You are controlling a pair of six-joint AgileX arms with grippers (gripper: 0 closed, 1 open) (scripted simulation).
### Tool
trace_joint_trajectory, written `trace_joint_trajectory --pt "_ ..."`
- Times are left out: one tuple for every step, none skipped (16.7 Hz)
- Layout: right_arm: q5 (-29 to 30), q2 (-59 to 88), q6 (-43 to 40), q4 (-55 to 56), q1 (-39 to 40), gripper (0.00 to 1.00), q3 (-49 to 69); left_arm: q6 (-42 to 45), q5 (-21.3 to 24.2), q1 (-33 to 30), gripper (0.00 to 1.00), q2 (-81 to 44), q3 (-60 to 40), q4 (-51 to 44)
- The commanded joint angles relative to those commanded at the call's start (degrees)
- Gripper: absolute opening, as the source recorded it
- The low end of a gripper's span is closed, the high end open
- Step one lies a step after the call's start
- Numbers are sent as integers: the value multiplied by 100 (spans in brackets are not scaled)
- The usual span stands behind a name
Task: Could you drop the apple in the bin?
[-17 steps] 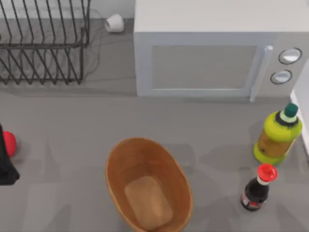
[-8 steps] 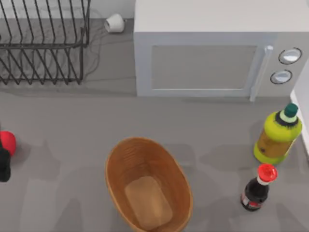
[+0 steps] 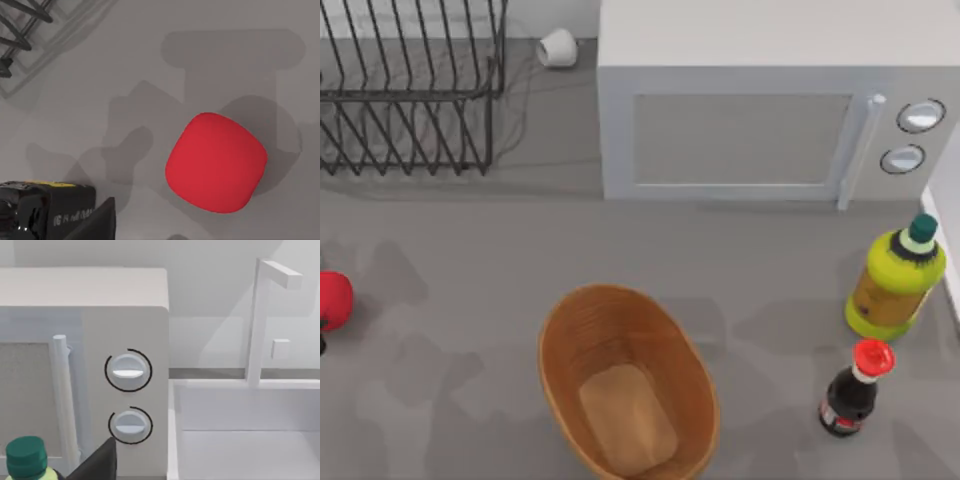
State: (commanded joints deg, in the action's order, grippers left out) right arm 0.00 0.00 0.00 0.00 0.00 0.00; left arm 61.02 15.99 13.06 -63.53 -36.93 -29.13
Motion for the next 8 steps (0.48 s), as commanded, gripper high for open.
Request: trace_joint_trajectory --pt "0 0 0 0 0 100 0 512 128 108 100 -549 -292 -245" --pt "0 0 0 0 0 100 0 990 249 211 100 -1050 -577 -473" --pt "0 0 0 0 0 100 0 1430 363 310 100 -1504 -851 -683" --pt "0 0 0 0 0 100 0 1832 469 401 100 -1910 -1113 -871" --pt "0 0 0 0 0 100 0 2199 566 485 100 -2272 -1358 -1038" --pt "0 0 0 0 0 100 0 2532 653 560 100 -2590 -1583 -1182" --pt "0 0 0 0 0 100 0 2829 729 626 100 -2862 -1782 -1303" --pt "0 0 0 0 0 100 0 3081 794 680 100 -3091 -1953 -1401"
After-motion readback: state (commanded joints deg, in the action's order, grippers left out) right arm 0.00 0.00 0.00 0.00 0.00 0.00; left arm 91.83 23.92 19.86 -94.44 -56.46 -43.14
